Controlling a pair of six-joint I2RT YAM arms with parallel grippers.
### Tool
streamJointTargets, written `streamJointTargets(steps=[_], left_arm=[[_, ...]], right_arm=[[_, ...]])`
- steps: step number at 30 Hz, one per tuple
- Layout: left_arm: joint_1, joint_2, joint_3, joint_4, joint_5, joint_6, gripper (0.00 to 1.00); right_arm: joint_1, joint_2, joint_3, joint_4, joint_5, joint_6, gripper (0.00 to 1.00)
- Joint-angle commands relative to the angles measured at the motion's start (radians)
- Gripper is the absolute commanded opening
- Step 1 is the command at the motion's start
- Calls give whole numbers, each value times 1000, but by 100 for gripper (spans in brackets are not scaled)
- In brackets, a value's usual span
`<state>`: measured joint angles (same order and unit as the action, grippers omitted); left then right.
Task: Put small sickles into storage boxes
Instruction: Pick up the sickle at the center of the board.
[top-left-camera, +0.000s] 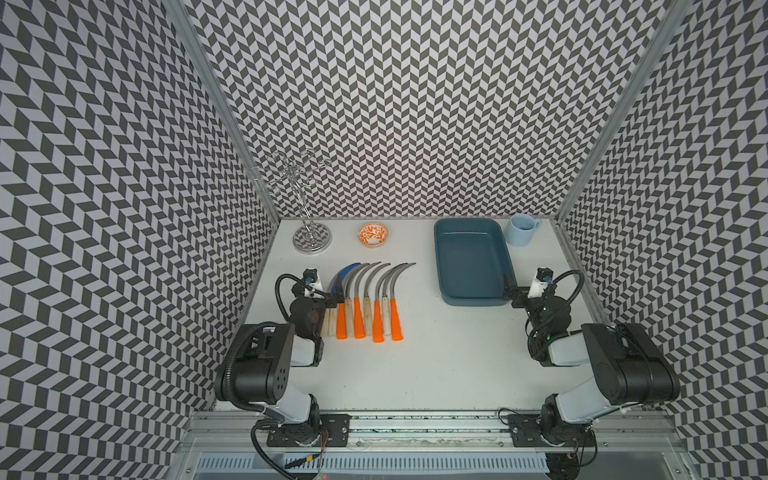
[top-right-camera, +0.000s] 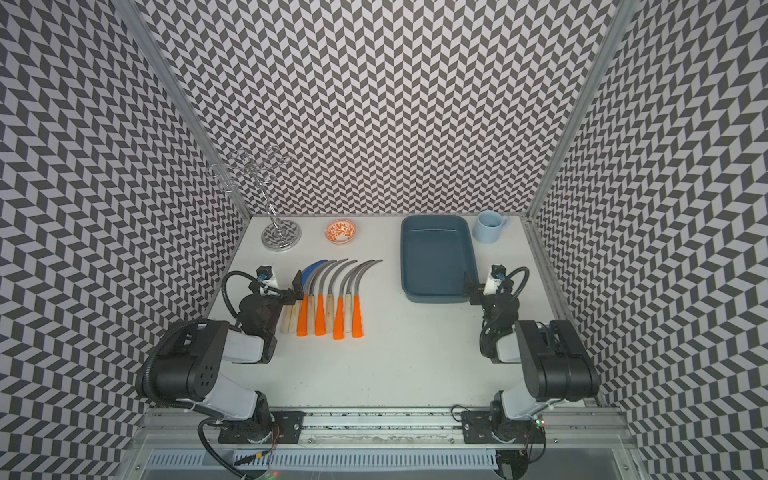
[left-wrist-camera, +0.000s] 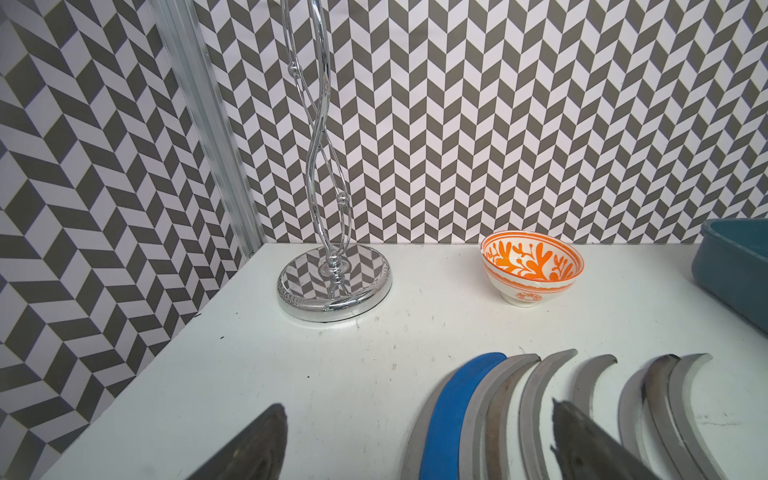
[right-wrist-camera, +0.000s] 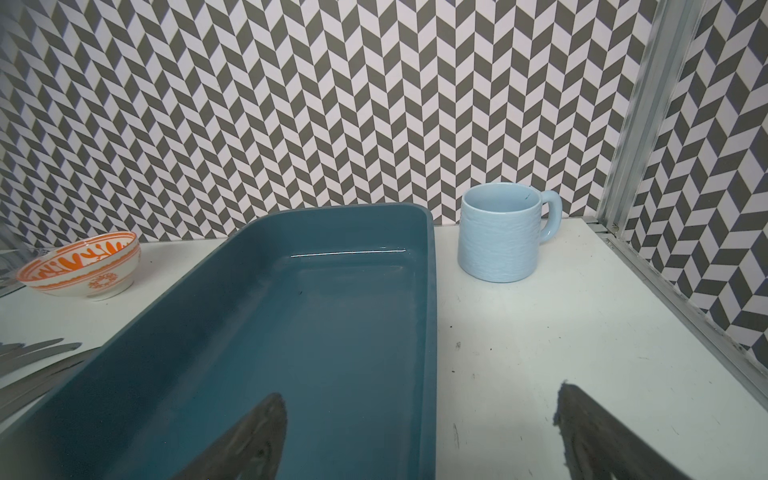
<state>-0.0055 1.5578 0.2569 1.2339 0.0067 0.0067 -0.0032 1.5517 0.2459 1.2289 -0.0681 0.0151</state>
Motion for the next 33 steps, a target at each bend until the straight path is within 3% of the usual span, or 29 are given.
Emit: streamJointTargets(steps=[1, 6, 9, 14, 20, 25, 33], left_arm=[[8, 10, 2, 39, 15, 1, 100], [7, -25, 9, 5, 36, 7, 100], [7, -66, 16, -38, 28, 5, 100], [-9, -121, 81, -201, -3, 22, 100], [-41, -163, 274, -581, -32, -22, 100], [-143, -197, 416, -830, -152, -26, 100], [-227, -216, 637, -1237, -201, -206, 100]], right_arm=[[0, 8, -1, 84, -3, -22, 99], [11, -28, 15, 32, 114, 9, 99], [17, -59, 67, -104, 79, -12, 100], [51, -70, 201, -369, 173, -1, 99], [71, -72, 332, -582, 240, 48, 100], [105, -60, 471, -802, 253, 102, 100], [190, -6, 743, -1239, 156, 235, 100]])
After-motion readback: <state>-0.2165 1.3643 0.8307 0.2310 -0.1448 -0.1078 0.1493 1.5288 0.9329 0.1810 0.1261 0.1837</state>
